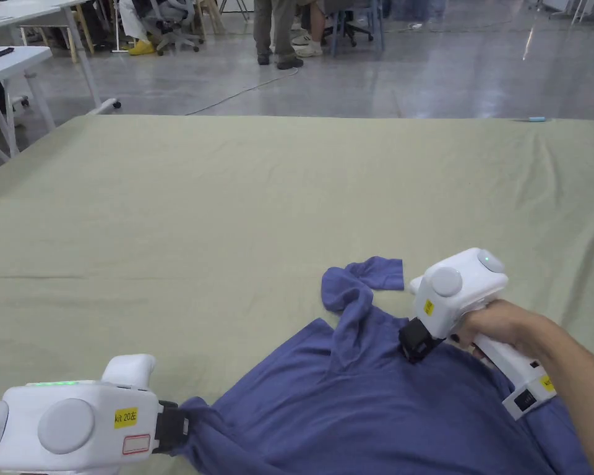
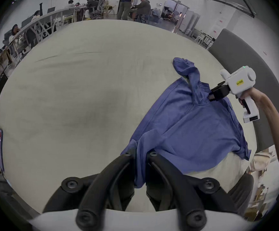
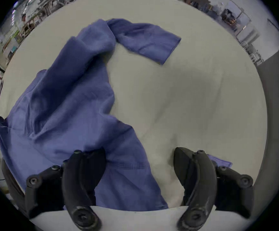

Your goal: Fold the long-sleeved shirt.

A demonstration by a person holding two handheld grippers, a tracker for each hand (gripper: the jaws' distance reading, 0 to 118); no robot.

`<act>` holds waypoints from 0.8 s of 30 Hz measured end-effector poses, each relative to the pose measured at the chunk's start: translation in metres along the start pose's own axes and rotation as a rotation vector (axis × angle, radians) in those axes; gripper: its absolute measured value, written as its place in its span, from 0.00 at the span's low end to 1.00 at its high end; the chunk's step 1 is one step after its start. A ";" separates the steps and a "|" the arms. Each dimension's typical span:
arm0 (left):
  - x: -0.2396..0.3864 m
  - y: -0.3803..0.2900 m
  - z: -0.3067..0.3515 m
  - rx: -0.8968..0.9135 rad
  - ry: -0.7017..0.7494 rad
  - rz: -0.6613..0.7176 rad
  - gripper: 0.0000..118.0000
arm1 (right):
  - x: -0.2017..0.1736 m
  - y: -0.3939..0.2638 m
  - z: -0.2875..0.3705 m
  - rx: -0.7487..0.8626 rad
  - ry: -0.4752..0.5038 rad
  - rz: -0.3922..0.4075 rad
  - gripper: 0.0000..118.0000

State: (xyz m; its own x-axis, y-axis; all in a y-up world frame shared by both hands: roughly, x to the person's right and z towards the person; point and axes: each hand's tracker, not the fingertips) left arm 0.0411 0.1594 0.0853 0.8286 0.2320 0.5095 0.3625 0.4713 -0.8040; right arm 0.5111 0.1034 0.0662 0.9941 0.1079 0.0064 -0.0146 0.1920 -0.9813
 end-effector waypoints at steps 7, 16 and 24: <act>0.006 0.011 -0.008 0.011 0.024 0.009 0.03 | -0.015 -0.014 0.042 0.005 -0.061 0.015 0.00; 0.053 0.126 0.111 0.288 -0.011 -0.095 0.03 | 0.031 -0.037 0.259 0.333 -0.213 -0.095 0.00; 0.137 0.288 0.236 0.581 0.184 -0.222 0.03 | 0.086 -0.024 0.468 0.699 -0.421 -0.185 0.00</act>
State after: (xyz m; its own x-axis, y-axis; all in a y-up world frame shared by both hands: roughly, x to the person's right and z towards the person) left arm 0.1583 0.5275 -0.0044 0.8387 -0.0488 0.5424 0.2862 0.8868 -0.3629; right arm 0.5470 0.5642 0.1801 0.8658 0.3438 0.3636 -0.0557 0.7883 -0.6128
